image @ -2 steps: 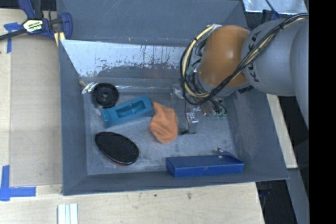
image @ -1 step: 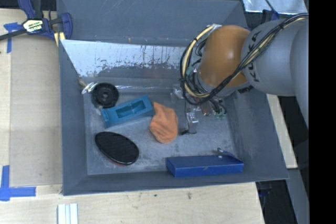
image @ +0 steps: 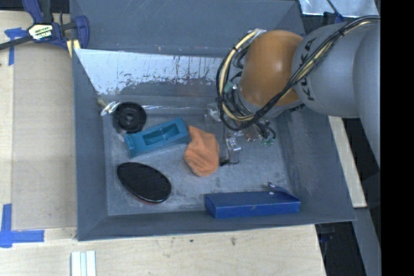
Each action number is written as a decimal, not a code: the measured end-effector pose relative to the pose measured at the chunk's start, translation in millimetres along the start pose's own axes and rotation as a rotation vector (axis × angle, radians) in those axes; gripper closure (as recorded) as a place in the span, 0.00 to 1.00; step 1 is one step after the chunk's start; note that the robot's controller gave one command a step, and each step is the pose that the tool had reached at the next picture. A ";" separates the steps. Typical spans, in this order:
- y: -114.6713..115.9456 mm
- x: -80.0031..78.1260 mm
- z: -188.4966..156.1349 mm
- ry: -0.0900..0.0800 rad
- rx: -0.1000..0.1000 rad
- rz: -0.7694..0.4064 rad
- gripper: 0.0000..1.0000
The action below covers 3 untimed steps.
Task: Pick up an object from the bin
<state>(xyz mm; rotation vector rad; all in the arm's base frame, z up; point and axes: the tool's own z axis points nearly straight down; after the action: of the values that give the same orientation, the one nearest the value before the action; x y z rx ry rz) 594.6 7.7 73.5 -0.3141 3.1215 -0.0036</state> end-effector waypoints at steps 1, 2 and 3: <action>38.1 0.0 2.3 0.001 -0.002 -0.108 0.00; 37.9 24.2 2.8 0.000 -0.002 -0.138 1.00; 38.0 24.2 2.8 0.000 -0.002 -0.139 1.00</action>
Offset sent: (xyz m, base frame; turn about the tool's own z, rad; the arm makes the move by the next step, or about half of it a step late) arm -0.0323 0.0327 -0.0035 -0.1387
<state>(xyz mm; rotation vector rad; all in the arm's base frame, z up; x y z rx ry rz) 563.3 40.2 70.5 -0.5304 3.0926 -0.0007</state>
